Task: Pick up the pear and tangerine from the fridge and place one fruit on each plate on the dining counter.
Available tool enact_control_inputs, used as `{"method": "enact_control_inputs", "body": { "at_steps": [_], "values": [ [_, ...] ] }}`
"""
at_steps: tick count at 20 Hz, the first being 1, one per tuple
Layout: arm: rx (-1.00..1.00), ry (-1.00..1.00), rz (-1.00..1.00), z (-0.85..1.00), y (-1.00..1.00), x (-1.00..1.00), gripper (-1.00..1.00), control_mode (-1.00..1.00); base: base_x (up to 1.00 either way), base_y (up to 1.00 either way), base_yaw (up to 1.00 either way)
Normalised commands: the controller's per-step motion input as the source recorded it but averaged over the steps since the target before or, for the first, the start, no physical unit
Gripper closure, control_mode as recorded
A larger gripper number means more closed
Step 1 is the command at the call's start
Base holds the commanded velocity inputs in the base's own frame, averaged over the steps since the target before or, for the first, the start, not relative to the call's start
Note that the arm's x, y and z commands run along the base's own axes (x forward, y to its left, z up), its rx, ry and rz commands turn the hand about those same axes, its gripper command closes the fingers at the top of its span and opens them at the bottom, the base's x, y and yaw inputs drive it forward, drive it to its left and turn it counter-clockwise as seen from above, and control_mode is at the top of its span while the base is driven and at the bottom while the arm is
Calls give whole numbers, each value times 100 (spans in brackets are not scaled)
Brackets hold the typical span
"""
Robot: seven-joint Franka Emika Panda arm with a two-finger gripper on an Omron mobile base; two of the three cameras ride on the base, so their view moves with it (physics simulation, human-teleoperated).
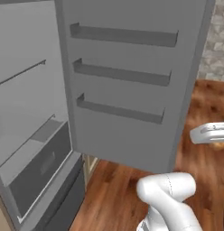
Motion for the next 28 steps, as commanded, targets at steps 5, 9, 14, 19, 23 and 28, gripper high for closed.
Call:
{"method": "enact_control_inputs", "body": {
  "at_steps": [5, 9, 14, 19, 23, 28],
  "values": [
    [0, 0, 0, 0, 0, 0, 100, 100, -39, -58, -49],
    [0, 0, 0, 0, 0, 0, 100, 100, -3, -78, -33],
    [0, 0, 0, 0, 0, 0, 100, 100, 14, -86, -22],
    [0, 0, 0, 0, 0, 0, 100, 100, 55, -77, -16],
    [0, 0, 0, 0, 0, 0, 100, 100, 95, -47, -10],
    [0, 0, 0, 0, 0, 0, 100, 100, 100, -17, -9]
  ]
}}
